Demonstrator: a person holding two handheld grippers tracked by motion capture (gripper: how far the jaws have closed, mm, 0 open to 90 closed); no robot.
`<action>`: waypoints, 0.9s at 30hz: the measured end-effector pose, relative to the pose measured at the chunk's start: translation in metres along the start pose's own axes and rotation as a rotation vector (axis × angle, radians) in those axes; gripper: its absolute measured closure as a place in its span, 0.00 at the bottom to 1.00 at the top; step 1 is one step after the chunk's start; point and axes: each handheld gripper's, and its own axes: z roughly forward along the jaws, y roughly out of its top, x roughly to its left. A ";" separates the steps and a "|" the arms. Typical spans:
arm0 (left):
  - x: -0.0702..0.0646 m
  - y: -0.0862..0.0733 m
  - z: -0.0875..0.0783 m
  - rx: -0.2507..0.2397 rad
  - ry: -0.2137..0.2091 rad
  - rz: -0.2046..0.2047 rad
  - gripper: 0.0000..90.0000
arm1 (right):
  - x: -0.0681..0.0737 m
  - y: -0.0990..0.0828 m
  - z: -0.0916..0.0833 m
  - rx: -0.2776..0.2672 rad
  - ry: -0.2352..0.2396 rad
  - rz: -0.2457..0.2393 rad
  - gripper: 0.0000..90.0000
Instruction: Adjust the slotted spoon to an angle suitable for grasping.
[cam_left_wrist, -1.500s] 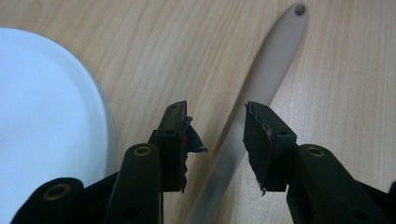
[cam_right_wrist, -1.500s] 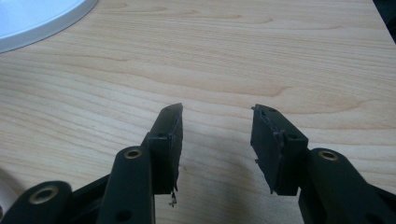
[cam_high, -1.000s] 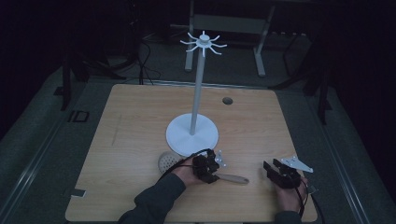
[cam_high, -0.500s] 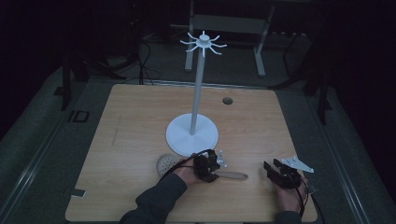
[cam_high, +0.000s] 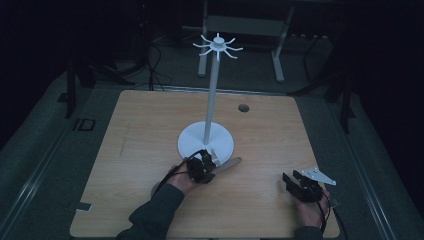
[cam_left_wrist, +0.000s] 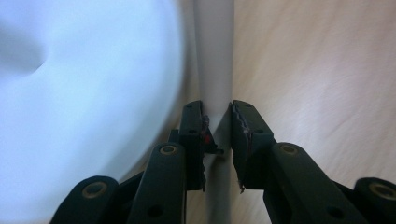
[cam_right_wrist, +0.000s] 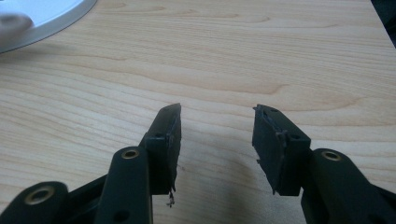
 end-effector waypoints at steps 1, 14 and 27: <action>0.003 -0.004 -0.002 -0.003 0.009 -0.028 0.84 | 0.000 0.000 0.000 0.000 0.000 0.000 0.58; 0.019 -0.032 -0.010 0.036 0.026 -0.137 0.83 | 0.001 0.000 0.000 0.002 -0.003 -0.007 0.57; 0.030 -0.016 0.006 0.134 -0.020 -0.147 0.78 | 0.001 0.000 0.001 0.007 0.002 -0.006 0.57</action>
